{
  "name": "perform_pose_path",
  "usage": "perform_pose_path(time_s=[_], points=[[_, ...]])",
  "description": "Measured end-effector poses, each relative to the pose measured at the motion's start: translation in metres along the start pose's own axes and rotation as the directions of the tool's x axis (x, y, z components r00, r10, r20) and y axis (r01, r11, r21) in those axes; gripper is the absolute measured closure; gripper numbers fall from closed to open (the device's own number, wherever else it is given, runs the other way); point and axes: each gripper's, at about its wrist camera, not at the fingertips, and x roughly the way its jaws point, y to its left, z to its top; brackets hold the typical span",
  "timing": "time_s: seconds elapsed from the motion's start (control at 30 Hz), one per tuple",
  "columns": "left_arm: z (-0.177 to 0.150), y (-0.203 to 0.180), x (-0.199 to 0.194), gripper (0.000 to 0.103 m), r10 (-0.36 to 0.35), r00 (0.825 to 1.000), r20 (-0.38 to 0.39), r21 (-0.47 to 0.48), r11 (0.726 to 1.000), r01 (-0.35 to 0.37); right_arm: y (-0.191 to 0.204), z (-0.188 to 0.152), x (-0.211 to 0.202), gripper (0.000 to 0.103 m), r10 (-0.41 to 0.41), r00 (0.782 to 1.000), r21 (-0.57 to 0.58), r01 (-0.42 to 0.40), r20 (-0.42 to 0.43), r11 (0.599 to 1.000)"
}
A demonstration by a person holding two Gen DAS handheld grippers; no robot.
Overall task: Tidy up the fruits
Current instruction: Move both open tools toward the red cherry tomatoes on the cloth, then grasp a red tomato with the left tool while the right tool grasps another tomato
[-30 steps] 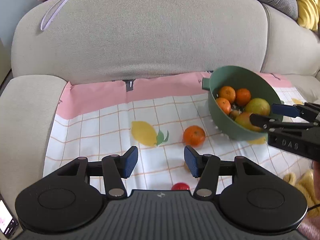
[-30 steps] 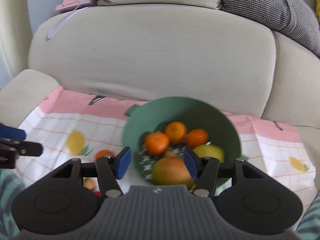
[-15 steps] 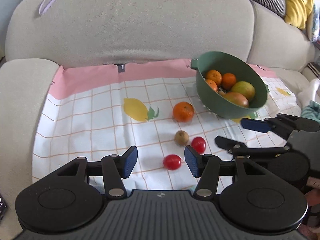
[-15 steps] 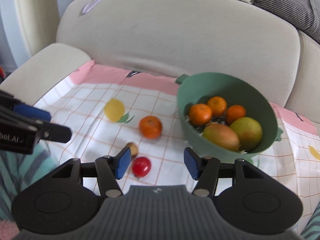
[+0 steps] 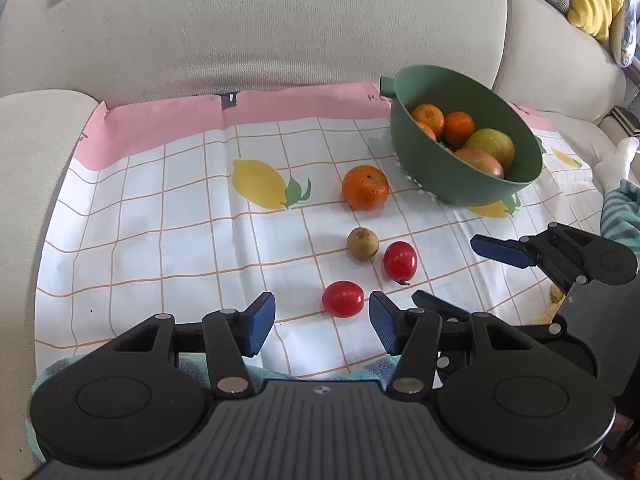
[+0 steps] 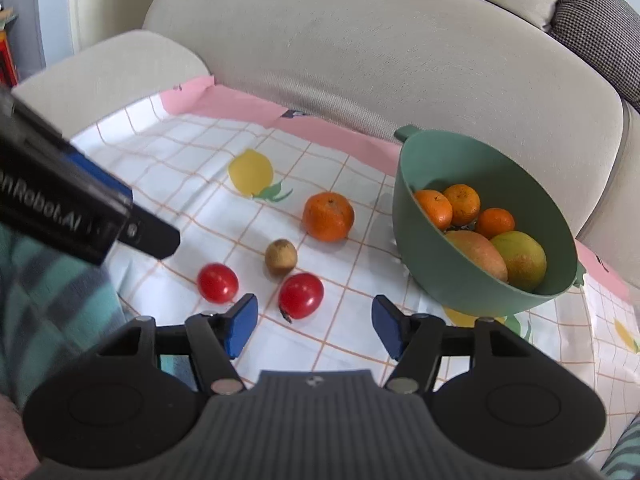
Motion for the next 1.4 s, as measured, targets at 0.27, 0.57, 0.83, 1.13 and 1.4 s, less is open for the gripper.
perform_pose_path(time_s=[0.27,0.57,0.83,1.13,1.4], points=[[0.002,-0.004,0.016,0.039,-0.034,0.999,-0.027,0.003,0.999,0.034,-0.003,-0.002,0.010,0.050,0.031,1.000,0.009,-0.031,-0.001,0.999],[0.004,-0.004,0.032,0.045,-0.043,0.997,-0.064,-0.013,0.999,0.042,-0.007,0.000,0.029,0.062,0.077,0.996,0.039,-0.076,-0.032,0.996],[0.003,0.000,0.042,0.045,-0.038,0.995,-0.096,-0.023,0.999,0.036,-0.010,0.004,0.045,0.062,0.093,0.994,0.067,-0.089,-0.053,0.994],[0.003,-0.002,0.046,0.045,-0.040,0.993,-0.109,-0.019,0.999,0.038,-0.011,0.006,0.057,0.065,0.114,0.991,0.098,-0.106,-0.071,0.989],[0.004,0.001,0.046,0.045,-0.047,0.993,-0.108,-0.027,0.999,0.044,-0.012,0.006,0.060,0.073,0.121,0.991,0.092,-0.115,-0.065,0.989]])
